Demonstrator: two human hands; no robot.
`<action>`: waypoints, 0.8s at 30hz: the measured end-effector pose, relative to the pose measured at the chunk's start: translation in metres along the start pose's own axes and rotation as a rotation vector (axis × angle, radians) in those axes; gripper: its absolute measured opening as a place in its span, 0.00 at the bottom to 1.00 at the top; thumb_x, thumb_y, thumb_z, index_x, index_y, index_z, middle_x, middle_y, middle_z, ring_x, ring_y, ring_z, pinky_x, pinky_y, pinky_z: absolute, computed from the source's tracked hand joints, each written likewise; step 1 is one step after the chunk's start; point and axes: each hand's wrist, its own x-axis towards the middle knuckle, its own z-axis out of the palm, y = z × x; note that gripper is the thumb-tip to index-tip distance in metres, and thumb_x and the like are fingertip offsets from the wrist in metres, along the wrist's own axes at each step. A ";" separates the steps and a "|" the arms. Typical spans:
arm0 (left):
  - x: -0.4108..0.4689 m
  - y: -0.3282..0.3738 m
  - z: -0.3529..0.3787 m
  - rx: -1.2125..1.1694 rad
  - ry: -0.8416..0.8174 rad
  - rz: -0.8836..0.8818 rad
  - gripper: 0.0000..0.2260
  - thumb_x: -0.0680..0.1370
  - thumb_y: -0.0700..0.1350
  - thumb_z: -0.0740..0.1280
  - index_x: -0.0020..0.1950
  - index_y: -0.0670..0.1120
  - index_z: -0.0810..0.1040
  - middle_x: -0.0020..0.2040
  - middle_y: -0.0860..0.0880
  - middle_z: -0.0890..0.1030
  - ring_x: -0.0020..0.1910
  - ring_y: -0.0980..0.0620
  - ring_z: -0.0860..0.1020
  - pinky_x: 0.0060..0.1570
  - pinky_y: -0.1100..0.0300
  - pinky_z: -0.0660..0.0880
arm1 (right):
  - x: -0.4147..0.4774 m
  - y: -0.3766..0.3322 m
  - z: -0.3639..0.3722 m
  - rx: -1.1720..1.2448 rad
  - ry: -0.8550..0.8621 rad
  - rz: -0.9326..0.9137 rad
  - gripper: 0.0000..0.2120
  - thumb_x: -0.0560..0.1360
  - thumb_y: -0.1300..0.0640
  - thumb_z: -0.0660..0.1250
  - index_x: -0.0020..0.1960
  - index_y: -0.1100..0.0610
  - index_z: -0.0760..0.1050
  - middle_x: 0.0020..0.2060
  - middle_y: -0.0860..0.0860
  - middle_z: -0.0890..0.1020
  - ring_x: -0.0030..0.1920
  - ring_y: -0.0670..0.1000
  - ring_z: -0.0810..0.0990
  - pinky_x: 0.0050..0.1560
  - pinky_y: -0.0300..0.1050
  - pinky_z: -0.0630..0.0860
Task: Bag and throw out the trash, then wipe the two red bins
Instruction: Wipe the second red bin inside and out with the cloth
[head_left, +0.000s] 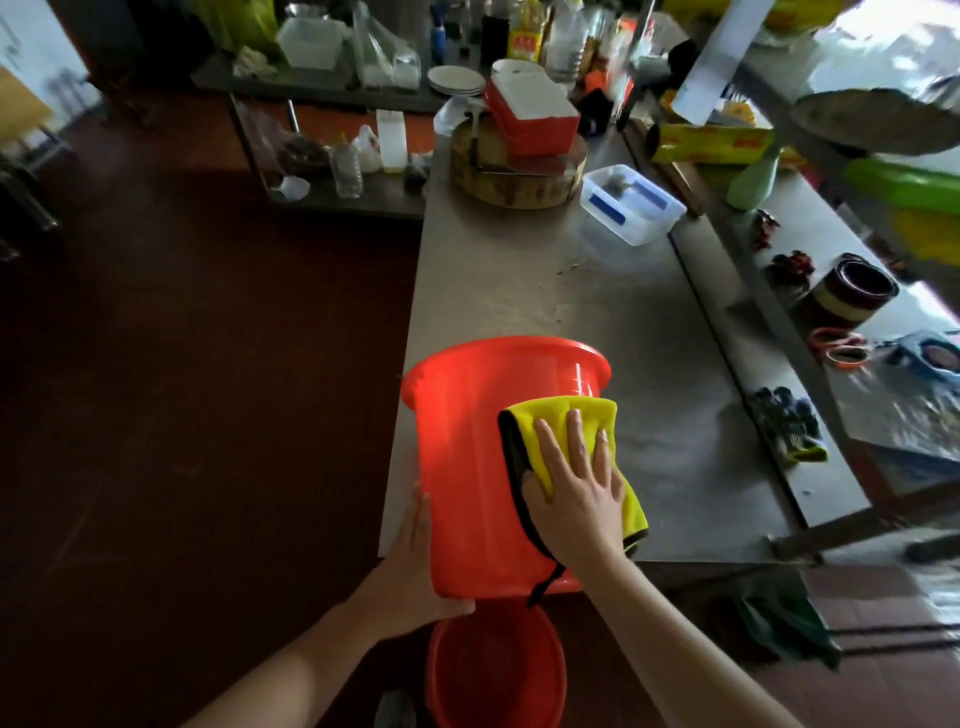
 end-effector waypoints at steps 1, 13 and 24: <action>-0.003 0.003 -0.006 0.039 0.027 0.026 0.66 0.64 0.74 0.72 0.75 0.56 0.21 0.76 0.55 0.22 0.77 0.54 0.28 0.79 0.43 0.48 | -0.002 -0.008 0.004 -0.016 0.008 -0.023 0.33 0.76 0.33 0.51 0.79 0.32 0.46 0.83 0.45 0.46 0.82 0.61 0.45 0.73 0.67 0.58; -0.016 0.011 -0.014 0.399 0.141 0.007 0.63 0.65 0.77 0.63 0.80 0.38 0.36 0.79 0.40 0.31 0.79 0.40 0.32 0.78 0.40 0.50 | 0.044 -0.093 0.035 -0.126 -0.027 -0.229 0.30 0.78 0.36 0.52 0.79 0.36 0.51 0.82 0.48 0.41 0.79 0.62 0.30 0.76 0.69 0.38; -0.014 0.014 -0.011 0.345 0.185 0.049 0.62 0.65 0.73 0.68 0.81 0.40 0.37 0.81 0.39 0.37 0.80 0.35 0.39 0.74 0.34 0.59 | 0.087 -0.051 0.012 0.051 -0.047 -0.056 0.33 0.76 0.32 0.55 0.79 0.34 0.53 0.83 0.46 0.48 0.82 0.59 0.43 0.79 0.62 0.50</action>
